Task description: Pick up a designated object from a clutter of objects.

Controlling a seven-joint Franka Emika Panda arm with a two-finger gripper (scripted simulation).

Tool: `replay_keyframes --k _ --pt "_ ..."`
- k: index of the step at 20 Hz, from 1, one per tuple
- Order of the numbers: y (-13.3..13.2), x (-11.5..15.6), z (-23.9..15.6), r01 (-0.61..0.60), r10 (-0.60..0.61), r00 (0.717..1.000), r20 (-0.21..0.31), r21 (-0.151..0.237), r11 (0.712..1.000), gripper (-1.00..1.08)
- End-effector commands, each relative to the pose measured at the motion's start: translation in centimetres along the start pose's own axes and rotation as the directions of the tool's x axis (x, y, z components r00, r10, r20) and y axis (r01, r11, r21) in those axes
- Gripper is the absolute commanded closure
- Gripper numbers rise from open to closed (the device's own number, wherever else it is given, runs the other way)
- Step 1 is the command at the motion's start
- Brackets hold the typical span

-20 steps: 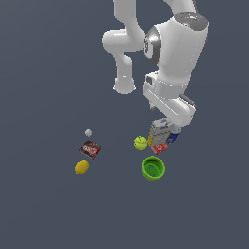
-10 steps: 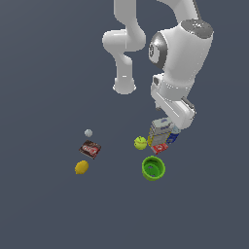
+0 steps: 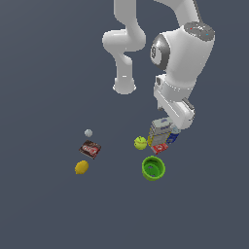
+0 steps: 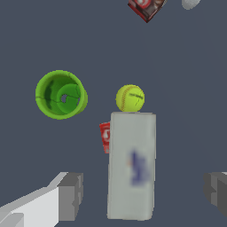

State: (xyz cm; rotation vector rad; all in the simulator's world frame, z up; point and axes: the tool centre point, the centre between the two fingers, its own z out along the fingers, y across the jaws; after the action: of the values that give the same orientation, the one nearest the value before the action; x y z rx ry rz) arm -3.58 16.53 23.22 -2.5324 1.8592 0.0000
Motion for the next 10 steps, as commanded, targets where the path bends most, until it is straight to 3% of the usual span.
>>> replay_keyframes --k 1,10 --pt "0.0 0.0 0.0 0.0 0.0 1.0 0.0 0.0 1.0 -0.92" --pt "0.1 -0.1 2.5 -0.001 0.001 1.0 0.001 0.0 1.0 -0.92"
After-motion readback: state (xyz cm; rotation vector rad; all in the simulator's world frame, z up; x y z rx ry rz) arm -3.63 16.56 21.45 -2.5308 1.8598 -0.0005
